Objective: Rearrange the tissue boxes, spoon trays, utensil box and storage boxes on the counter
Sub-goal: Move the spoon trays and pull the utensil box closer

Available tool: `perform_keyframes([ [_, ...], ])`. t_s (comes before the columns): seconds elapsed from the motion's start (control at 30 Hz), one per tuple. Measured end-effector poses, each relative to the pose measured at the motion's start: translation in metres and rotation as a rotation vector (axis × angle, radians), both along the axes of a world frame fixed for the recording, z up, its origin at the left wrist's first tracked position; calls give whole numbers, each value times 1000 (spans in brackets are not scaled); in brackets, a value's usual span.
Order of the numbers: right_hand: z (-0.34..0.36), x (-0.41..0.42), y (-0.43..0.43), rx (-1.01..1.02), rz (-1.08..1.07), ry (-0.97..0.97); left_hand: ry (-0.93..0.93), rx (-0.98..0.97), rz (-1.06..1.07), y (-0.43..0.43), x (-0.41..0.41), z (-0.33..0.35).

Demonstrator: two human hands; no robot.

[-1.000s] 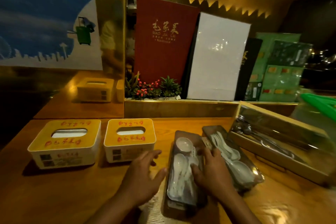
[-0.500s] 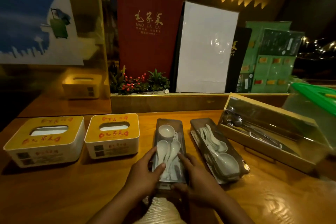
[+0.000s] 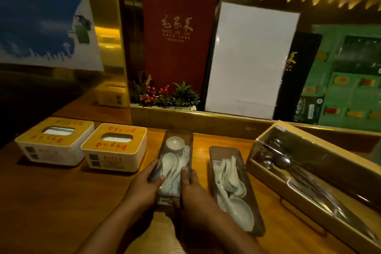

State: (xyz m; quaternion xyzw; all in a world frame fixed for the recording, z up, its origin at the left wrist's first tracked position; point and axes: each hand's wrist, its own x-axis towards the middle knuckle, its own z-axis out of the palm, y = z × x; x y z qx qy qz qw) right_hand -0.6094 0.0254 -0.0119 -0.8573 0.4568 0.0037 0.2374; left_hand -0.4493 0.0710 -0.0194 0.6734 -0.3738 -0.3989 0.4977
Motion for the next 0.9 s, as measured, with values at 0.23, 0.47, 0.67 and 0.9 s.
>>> perform_keyframes([
  [0.23, 47, -88, 6, -168, 29, -220, -602, -269, 202, 19, -47, 13],
  [0.47, 15, -187, 7, 188, -136, -191, -803, -228, -425, 28, -125, 21],
  [0.67, -1, -176, 6, 149, -229, -334, -1107, -39, -552, 16, -125, 29],
  [0.9, 1, -156, 0, -37, -180, -265, -1148, 99, -605, -5, -102, 28],
])
